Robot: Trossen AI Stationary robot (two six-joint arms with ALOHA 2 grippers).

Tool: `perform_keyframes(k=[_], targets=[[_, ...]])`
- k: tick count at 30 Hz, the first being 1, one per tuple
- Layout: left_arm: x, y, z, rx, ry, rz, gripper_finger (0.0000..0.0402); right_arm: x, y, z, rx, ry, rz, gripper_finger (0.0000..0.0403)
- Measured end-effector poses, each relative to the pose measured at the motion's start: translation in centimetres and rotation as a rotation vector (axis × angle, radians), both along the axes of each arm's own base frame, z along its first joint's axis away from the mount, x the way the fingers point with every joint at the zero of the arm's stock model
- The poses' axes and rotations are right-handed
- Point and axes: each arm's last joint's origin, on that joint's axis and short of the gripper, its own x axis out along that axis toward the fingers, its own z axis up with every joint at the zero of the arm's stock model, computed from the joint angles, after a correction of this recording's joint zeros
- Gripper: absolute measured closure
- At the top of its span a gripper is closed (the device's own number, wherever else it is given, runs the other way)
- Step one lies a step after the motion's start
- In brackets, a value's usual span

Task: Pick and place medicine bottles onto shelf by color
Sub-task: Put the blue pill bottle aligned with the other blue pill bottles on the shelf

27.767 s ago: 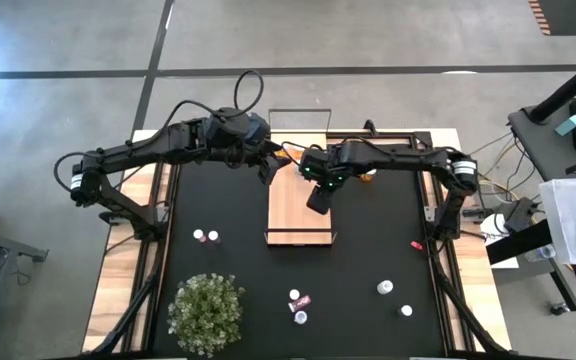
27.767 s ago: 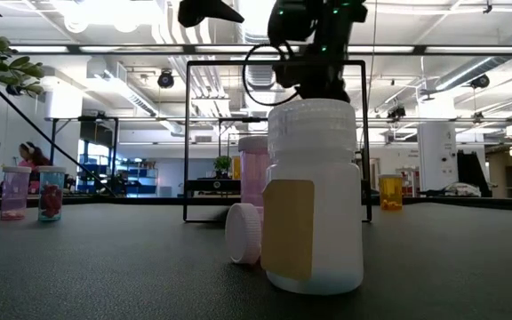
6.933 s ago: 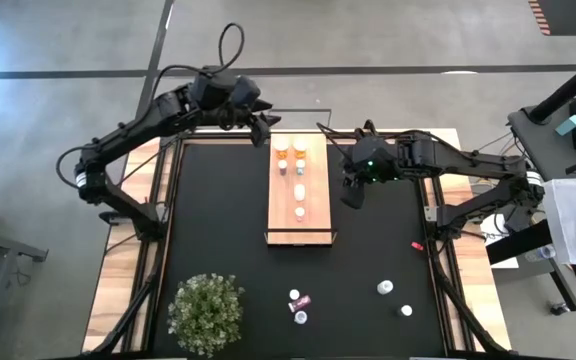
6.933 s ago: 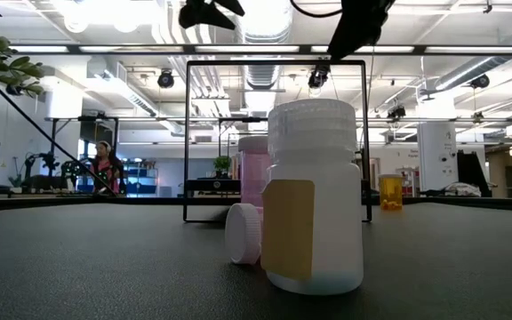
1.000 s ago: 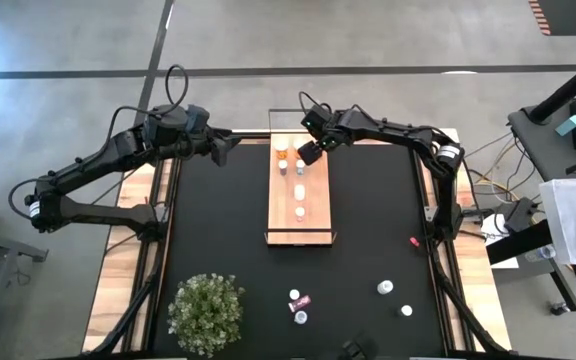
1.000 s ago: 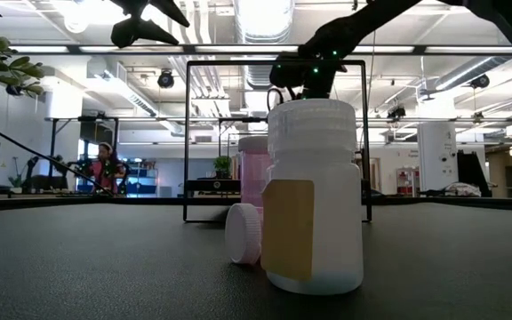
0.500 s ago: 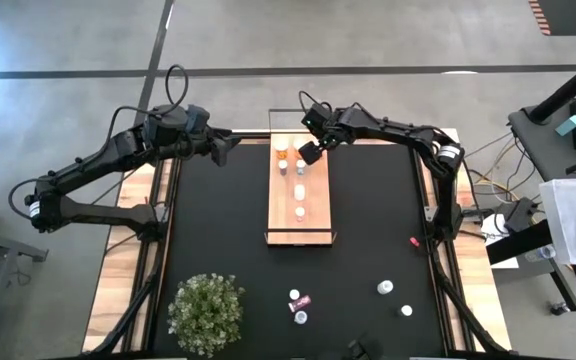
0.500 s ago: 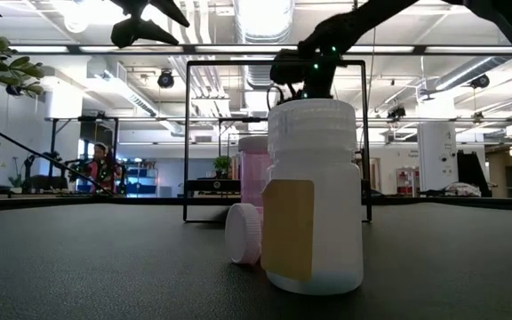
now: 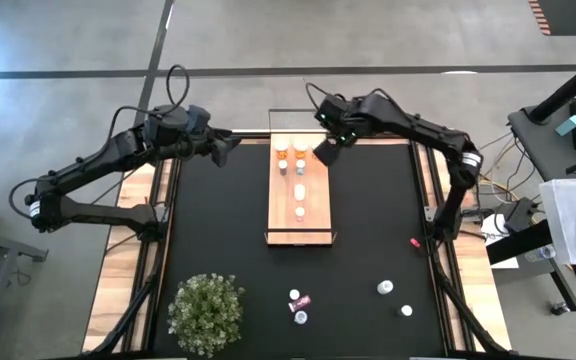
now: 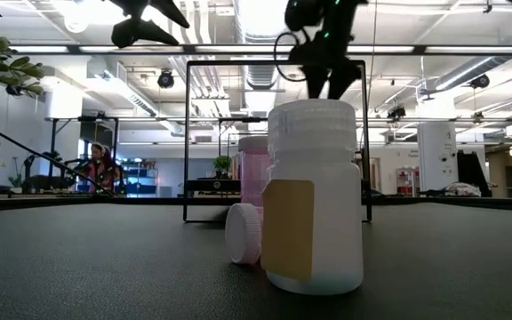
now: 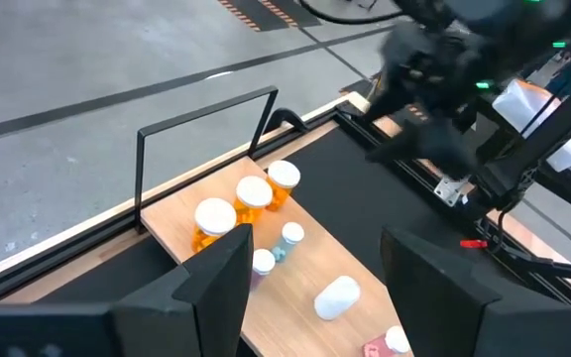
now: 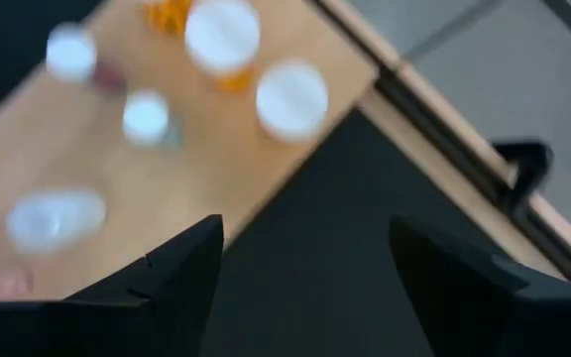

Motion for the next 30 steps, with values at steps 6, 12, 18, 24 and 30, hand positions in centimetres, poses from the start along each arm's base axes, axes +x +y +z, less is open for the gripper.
perform_keyframes(k=[6, 12, 18, 24, 30], targets=[[0.6, 0.3, -0.3, 0.031, 0.029, -0.015, 0.0199, -2.7, 5.0, 1.7, 0.075, 0.066, -0.031, 0.0139], [1.6, 0.8, -0.3, 0.103, 0.059, -0.047, 0.0199, -4.6, 10.5, 3.4, 0.122, -0.025, -0.129, 0.0148], [2.2, 1.1, -0.4, 0.146, 0.095, -0.070, 0.0199, -6.0, 15.7, 3.0, 0.192, -0.038, -0.205, 0.0149], [2.3, 1.1, 0.0, 0.156, 0.069, -0.067, 0.0199, -7.1, 20.0, 1.1, 0.356, 0.134, -0.200, 0.0148], [2.1, 1.0, 0.9, 0.175, -0.010, -0.054, 0.0199, -8.0, 24.1, -0.2, 0.443, 0.252, 0.051, 0.0148]])
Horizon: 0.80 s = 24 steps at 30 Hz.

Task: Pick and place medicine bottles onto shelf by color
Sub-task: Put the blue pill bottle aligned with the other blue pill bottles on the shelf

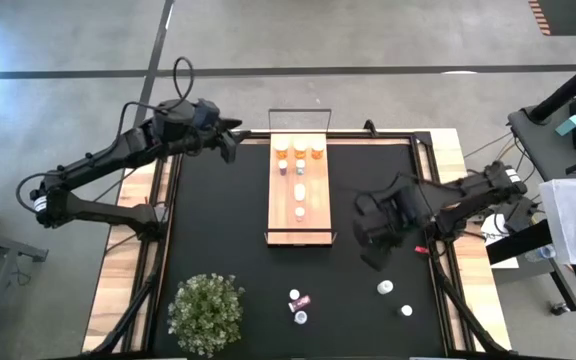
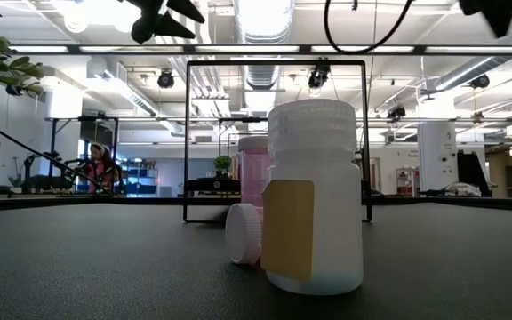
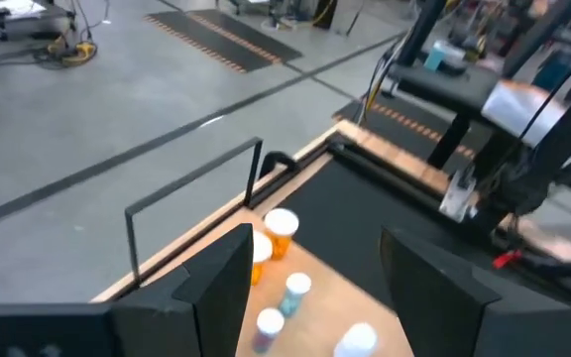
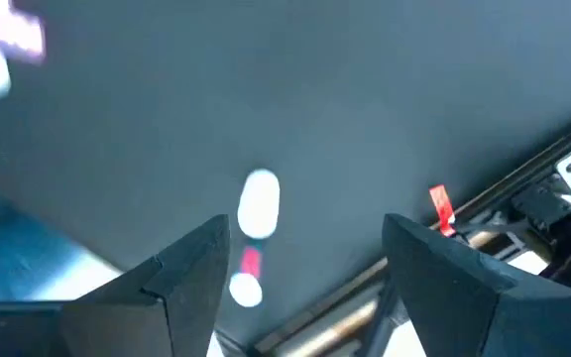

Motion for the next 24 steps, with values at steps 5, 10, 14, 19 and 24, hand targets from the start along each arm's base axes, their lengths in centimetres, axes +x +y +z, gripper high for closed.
perform_keyframes(k=[5, 10, 14, 19, 24], targets=[[0.2, -0.1, -0.1, -0.090, -0.052, -0.014, 0.0199, -1.2, 3.1, -0.5, 0.031, 0.024, 0.136, 0.0156], [0.5, -0.5, -0.7, -0.218, -0.085, -0.079, 0.0199, -2.8, 6.5, -0.8, 0.033, 0.031, 0.109, 0.0164], [0.8, -1.0, -0.9, -0.262, -0.096, -0.103, 0.0199, -4.0, 9.4, -1.6, 0.060, 0.012, 0.063, 0.0168], [1.1, -1.9, -0.8, -0.287, -0.102, -0.138, 0.0199, -5.7, 12.1, -3.1, 0.080, 0.027, -0.041, 0.0168], [1.5, -2.8, -0.9, -0.291, -0.095, -0.181, 0.0199, -7.2, 13.7, -4.7, 0.069, 0.054, -0.117, 0.0165]])
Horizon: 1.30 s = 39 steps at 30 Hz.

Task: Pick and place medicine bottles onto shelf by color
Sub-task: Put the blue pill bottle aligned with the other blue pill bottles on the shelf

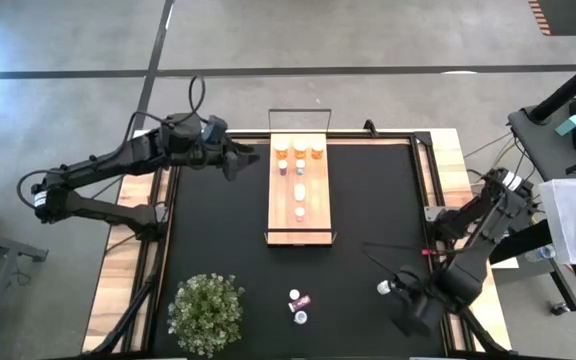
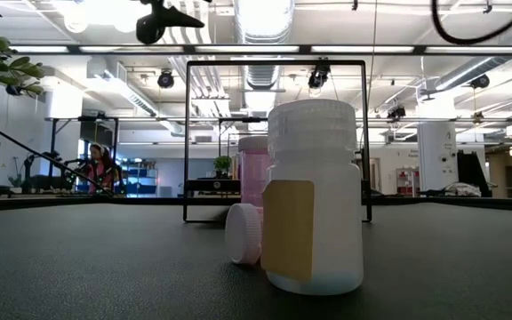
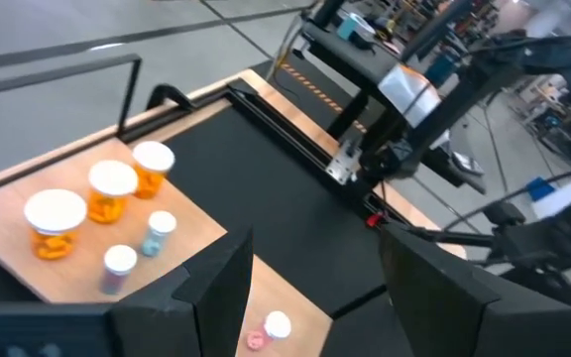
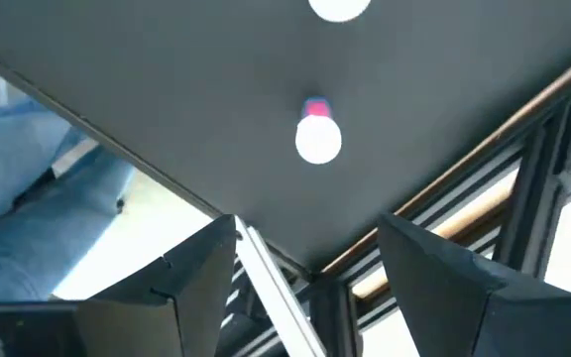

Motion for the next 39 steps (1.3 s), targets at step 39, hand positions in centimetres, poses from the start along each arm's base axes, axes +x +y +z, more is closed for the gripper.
perform_keyframes(k=[39], targets=[[0.8, -1.1, -0.7, -0.047, 0.017, -0.020, 0.0199, -1.3, 0.7, -10.1, -0.085, 0.033, -0.044, 0.0180]])
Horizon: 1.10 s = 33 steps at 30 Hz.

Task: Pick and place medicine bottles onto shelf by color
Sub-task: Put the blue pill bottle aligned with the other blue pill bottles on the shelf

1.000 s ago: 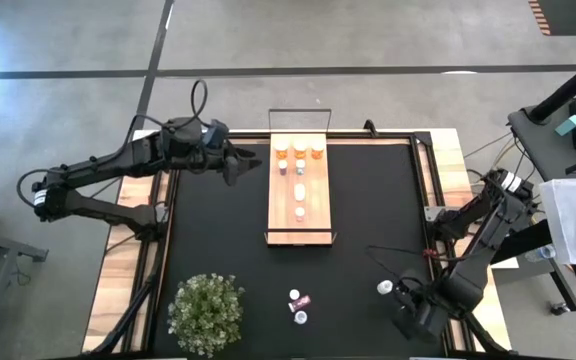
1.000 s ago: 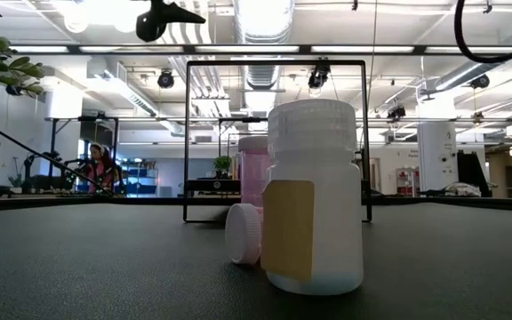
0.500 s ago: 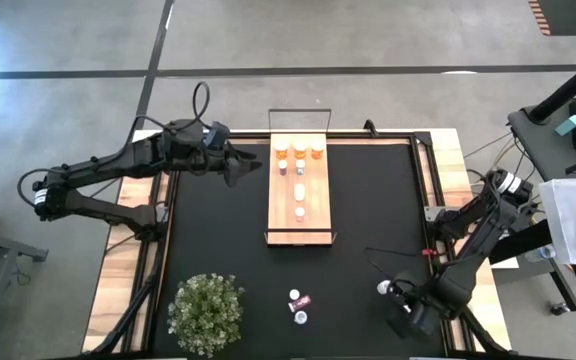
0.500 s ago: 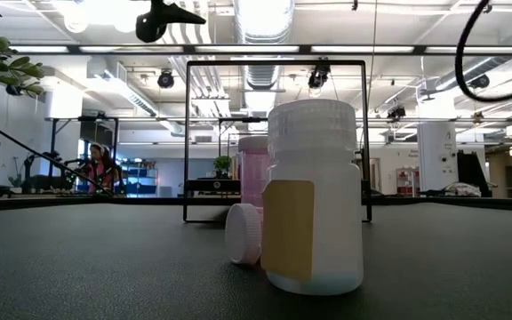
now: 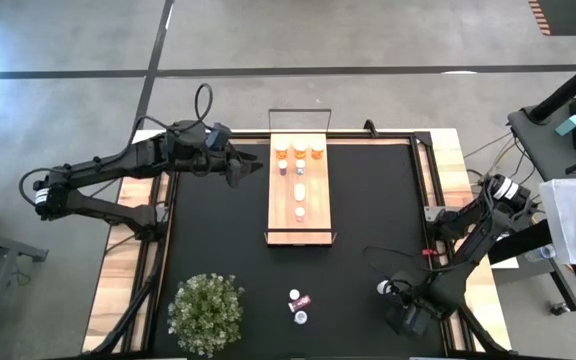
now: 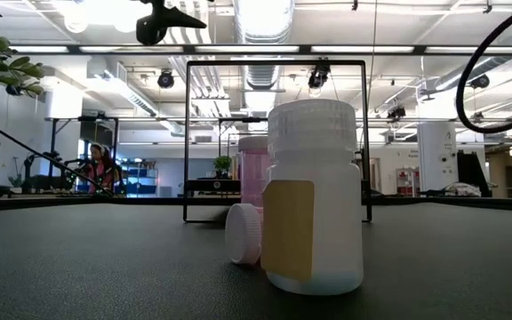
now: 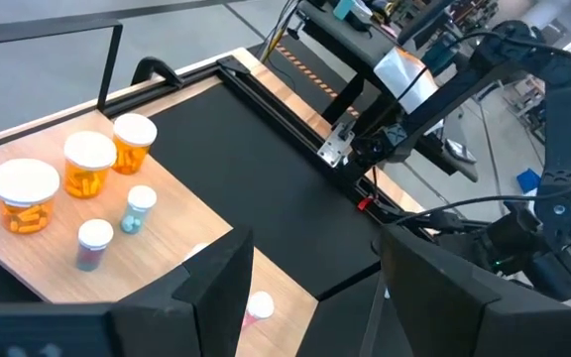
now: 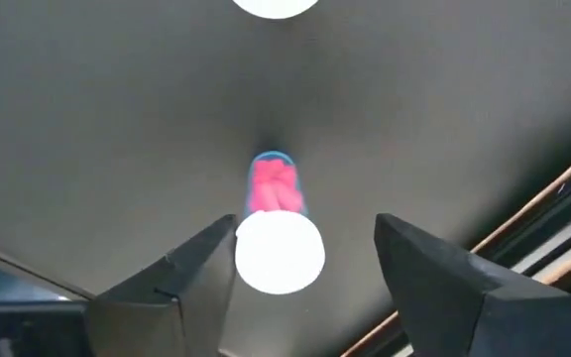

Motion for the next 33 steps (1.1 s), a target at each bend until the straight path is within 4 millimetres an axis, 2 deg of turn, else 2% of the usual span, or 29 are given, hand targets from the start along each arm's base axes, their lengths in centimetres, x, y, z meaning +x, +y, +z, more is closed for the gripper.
perform_keyframes(k=[14, 18, 22, 26, 33], targets=[[1.8, 0.5, -1.5, -0.018, 0.066, 0.002, 0.0199, 0.4, 0.5, -0.2, 0.013, -0.012, 0.025, 0.0303], [1.9, 0.5, -1.5, -0.018, 0.065, 0.002, 0.0199, 0.2, 0.4, 0.2, 0.035, -0.009, 0.036, 0.0303], [1.5, 0.4, -1.0, -0.013, 0.046, 0.004, 0.0199, -0.1, 0.0, 1.3, 0.064, -0.031, 0.065, 0.0284], [1.3, 0.4, -0.6, -0.002, 0.013, 0.003, 0.0199, -0.5, -1.6, 2.9, 0.052, -0.025, 0.054, 0.0282], [1.2, 0.4, -0.3, 0.026, 0.006, -0.004, 0.0199, -1.2, -6.6, 5.7, -0.037, 0.050, -0.033, 0.0290]])
